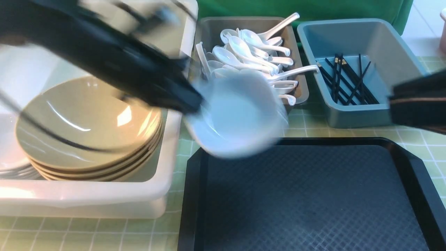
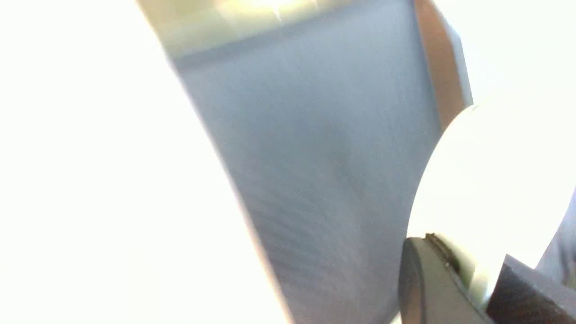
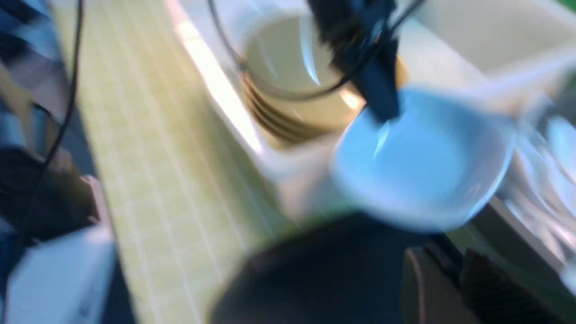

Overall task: On green table put chopsticks spoon bowls plates into blue grey white boxes.
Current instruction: 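Place the white bowl into the white bin with the other dishes with the left gripper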

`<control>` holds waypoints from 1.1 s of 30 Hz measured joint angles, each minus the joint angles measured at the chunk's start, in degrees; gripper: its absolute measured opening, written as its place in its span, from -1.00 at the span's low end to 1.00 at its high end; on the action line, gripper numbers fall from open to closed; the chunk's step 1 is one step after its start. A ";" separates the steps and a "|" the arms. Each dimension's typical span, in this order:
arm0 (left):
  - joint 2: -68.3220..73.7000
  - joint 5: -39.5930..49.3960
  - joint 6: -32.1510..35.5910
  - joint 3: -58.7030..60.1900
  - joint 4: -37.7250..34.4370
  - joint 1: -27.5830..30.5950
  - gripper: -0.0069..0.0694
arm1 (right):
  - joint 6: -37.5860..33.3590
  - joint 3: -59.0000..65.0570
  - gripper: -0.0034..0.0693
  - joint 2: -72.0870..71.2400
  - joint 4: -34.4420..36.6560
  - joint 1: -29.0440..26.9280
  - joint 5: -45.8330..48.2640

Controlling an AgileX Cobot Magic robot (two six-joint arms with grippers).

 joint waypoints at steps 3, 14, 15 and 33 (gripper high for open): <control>-3.72 0.06 -1.02 0.00 1.87 11.01 -0.78 | -4.07 0.00 -0.57 3.77 5.40 0.00 0.39; -7.25 -1.09 -9.69 1.52 10.66 47.18 -0.78 | -10.28 0.07 -0.82 15.02 9.87 1.94 4.31; -6.63 -1.73 -10.85 1.52 12.05 48.64 -0.78 | -10.76 0.07 -0.84 15.02 10.06 3.32 3.58; 6.73 -8.11 -17.26 1.52 24.95 40.22 -0.78 | -11.17 0.07 -0.85 16.31 9.47 10.36 -1.32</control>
